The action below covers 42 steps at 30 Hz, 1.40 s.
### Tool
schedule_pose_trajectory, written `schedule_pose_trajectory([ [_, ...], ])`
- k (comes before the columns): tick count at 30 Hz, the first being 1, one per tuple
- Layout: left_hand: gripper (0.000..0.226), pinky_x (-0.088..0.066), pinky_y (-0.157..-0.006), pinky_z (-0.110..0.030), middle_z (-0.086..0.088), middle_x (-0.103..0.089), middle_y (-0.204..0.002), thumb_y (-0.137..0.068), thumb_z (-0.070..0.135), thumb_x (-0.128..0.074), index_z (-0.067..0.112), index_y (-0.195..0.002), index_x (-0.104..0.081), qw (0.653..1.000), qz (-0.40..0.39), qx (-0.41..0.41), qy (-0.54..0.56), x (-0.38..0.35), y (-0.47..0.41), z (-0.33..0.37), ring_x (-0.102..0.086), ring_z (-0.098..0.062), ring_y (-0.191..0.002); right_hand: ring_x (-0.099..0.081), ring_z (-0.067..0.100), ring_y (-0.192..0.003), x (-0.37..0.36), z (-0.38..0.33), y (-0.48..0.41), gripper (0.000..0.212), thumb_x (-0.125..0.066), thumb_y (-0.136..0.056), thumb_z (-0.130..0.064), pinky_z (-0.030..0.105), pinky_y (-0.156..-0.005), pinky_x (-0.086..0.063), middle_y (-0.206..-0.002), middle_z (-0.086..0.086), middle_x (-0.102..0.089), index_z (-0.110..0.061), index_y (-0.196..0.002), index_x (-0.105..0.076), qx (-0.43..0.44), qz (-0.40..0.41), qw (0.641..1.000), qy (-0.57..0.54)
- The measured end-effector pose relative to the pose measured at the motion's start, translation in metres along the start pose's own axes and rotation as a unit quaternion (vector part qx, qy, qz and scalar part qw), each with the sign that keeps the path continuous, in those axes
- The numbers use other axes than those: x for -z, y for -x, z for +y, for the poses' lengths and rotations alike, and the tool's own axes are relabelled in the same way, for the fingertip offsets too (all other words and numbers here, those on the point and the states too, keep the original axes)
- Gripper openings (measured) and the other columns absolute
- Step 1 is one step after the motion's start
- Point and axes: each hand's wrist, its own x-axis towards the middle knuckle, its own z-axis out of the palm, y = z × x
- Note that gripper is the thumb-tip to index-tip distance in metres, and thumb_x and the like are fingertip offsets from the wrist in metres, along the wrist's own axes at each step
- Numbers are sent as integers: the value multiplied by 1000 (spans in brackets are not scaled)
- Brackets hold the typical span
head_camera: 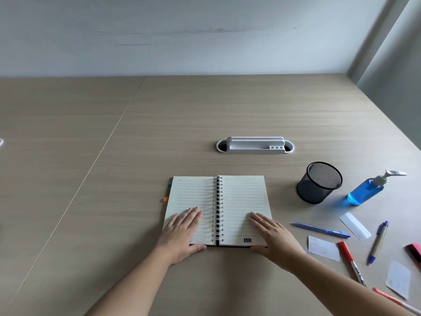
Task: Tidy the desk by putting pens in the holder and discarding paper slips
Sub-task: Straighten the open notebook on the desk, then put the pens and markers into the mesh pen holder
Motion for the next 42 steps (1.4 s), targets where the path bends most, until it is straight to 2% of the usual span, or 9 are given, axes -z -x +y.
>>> schedule_pose_trajectory([
  [2, 115, 0, -118, -33, 10, 10, -158, -57, 86, 6, 21, -153, -1, 999, -35, -14, 33, 9, -19, 4, 3, -12, -149, -6, 8, -147, 8, 13, -12, 81, -53, -85, -52, 18, -114, -5, -156, -14, -2, -24, -149, -12, -19, -3, 1000, 0],
  [3, 119, 5, -118, -33, 10, 15, -159, -52, 89, 6, 23, -152, 7, 998, -46, -3, 46, 12, -28, 8, 10, -12, -149, -7, 8, -147, 13, 20, -18, 81, -54, -85, -51, 18, -114, -7, -158, -12, -4, -24, -149, -12, -26, -8, 1000, 0],
  [9, 89, -6, -123, -41, 7, 11, -162, -87, 66, -36, 24, -152, 8, 998, -30, 46, 30, 26, -90, 17, 7, -12, -150, -8, 5, -146, 40, 53, -63, 83, -61, -84, -42, 26, -116, -25, -159, -12, -10, -26, -149, -11, -72, -16, 997, -15],
  [17, 86, -12, -120, -46, 5, 12, -162, -90, 63, -33, 21, -152, 9, 996, -49, 74, -15, 35, -102, 27, 5, -13, -150, -6, 7, -147, 42, 59, -76, 88, -67, -82, -30, 24, -117, -17, -160, -7, -8, -24, -150, -11, -86, -21, 994, -66],
  [20, 86, -9, -121, -48, -1, 11, -163, -91, 61, -35, 18, -152, 6, 994, -55, 85, -33, 43, -96, 38, 4, -16, -151, -12, 10, -147, 47, 54, -70, 83, -66, -82, -28, 27, -118, -21, -160, -7, -13, -25, -149, -16, -89, -22, 994, -58],
  [23, 86, -12, -120, -47, -5, 4, -163, -89, 56, -45, 18, -153, -2, 998, -20, 41, -38, 52, -86, 62, -5, -21, -151, -36, 17, -139, 59, 57, -47, 65, -66, -82, -29, 30, -112, -33, -154, -3, -32, -25, -140, -38, -92, -1, 990, -104],
  [27, 63, -23, -114, -40, -1, -25, -157, -90, 46, -47, 22, -145, -28, 996, 51, -76, -15, 61, -72, 117, -25, -20, -144, -59, 22, -111, 72, 79, 9, 26, -63, -85, -20, 26, -90, -42, -118, 4, -65, -18, -111, -65, -124, 94, 981, -116],
  [34, 49, -32, -106, -39, 1, -37, -146, -88, 33, -55, 23, -135, -45, 985, 5, -173, -5, 56, -67, 209, -39, -21, -132, -56, 21, -109, 67, 129, 75, 25, -57, -88, -17, 29, -92, -44, -118, 4, -62, -18, -111, -65, -188, 55, 978, -65],
  [42, 30, -36, -99, -34, 1, -48, -133, -88, 27, -58, 23, -117, -57, 992, -32, -122, -16, 40, -62, 248, -46, -20, -124, -54, 23, -108, 60, 158, 82, 28, -54, -84, -21, 40, -87, -51, -112, 4, -62, -21, -108, -68, -141, -6, 990, -18],
])
